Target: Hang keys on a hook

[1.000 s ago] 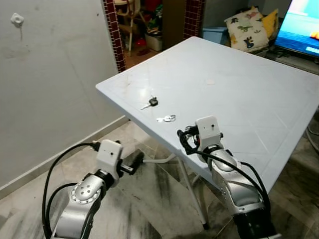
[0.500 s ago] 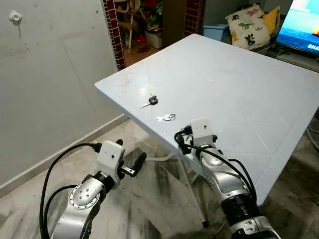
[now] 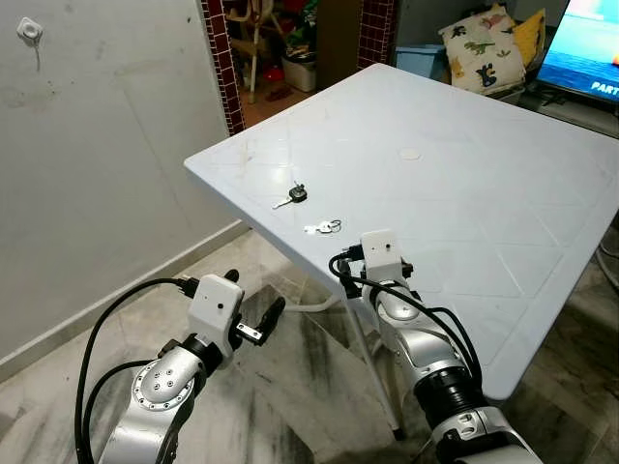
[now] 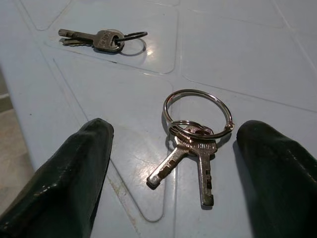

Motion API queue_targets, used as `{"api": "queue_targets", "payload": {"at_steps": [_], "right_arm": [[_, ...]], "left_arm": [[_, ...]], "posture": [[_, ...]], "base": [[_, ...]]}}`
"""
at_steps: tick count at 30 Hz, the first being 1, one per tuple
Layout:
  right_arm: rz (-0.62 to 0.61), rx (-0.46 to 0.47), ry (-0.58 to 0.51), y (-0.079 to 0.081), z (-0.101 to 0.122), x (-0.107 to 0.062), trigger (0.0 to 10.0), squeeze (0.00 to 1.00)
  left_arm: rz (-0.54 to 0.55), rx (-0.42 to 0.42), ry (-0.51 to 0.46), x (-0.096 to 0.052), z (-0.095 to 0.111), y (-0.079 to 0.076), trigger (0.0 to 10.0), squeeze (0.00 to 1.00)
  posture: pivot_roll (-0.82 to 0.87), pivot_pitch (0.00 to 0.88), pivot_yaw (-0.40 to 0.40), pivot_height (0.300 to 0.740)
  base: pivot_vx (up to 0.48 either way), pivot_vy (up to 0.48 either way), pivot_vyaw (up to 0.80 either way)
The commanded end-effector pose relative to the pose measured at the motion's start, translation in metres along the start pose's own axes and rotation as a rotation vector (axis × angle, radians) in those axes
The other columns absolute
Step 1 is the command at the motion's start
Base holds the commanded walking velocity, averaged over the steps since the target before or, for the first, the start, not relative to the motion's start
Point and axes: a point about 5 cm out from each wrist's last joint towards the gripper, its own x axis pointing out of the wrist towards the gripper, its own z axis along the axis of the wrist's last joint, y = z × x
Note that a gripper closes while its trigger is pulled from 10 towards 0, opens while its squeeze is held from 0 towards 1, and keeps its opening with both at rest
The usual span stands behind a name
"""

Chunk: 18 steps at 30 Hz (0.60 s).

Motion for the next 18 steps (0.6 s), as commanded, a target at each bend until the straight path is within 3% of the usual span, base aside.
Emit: {"api": "queue_targets", "payload": {"at_steps": [1,18], "right_arm": [[-0.028,0.014,0.017,-0.0046,-0.0013,0.0017,0.0,0.0],[-0.01,0.076,0.021,-0.0057,-0.0039,0.004,0.0,0.0]], "left_arm": [[-0.001,0.008,0.01,-0.0019,-0.0006,0.001,10.0,0.0],[0.003,0.014,0.012,0.001,0.0,0.0019,10.0,0.0]], "posture": [[0.02,0.083,0.05,0.74],[0.01,0.08,0.05,0.74]], "base": [[0.0,0.0,0.0],[0.0,0.0,0.0]]}}
